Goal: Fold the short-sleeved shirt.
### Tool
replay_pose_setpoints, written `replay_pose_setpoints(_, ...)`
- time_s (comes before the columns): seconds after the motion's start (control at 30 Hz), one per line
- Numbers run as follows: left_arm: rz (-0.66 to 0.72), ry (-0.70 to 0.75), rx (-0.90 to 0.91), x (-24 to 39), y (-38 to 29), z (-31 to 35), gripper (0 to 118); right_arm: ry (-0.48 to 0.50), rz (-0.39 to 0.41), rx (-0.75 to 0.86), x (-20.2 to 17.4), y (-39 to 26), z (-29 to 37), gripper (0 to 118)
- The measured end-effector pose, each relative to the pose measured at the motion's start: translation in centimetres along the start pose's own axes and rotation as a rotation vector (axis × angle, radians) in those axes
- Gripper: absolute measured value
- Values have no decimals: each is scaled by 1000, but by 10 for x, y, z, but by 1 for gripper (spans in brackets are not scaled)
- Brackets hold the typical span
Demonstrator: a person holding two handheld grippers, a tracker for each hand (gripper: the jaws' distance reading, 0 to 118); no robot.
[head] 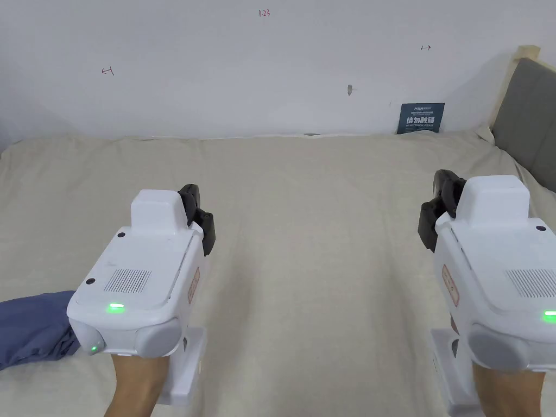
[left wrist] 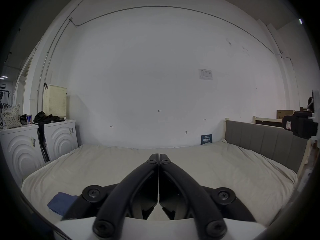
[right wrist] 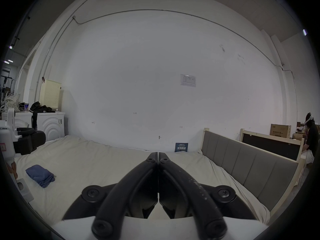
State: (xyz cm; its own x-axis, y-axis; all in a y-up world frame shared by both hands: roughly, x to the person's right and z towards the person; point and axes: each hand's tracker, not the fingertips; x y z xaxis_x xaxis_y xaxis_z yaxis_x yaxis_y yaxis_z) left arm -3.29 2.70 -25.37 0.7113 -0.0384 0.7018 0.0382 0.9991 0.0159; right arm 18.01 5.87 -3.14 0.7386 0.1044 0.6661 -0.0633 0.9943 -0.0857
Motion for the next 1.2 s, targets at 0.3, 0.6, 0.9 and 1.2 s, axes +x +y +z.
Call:
replay_pose_setpoints(0.3,-2,-3,0,0,1,0,0,2,5,1,-1,0,1,2)
replay_pose_setpoints(0.6,2,-8,2,0,2,1,0,-1,8,3,0,1,2,2)
replay_pose_setpoints(0.9,3,-1,7,-1,2,1,1,-10,10,4,0,2,2,3)
replay_pose_setpoints(1.2,23,1,-12,-4,1,-2,118,-2,-7,-23,1,-2,1,100)
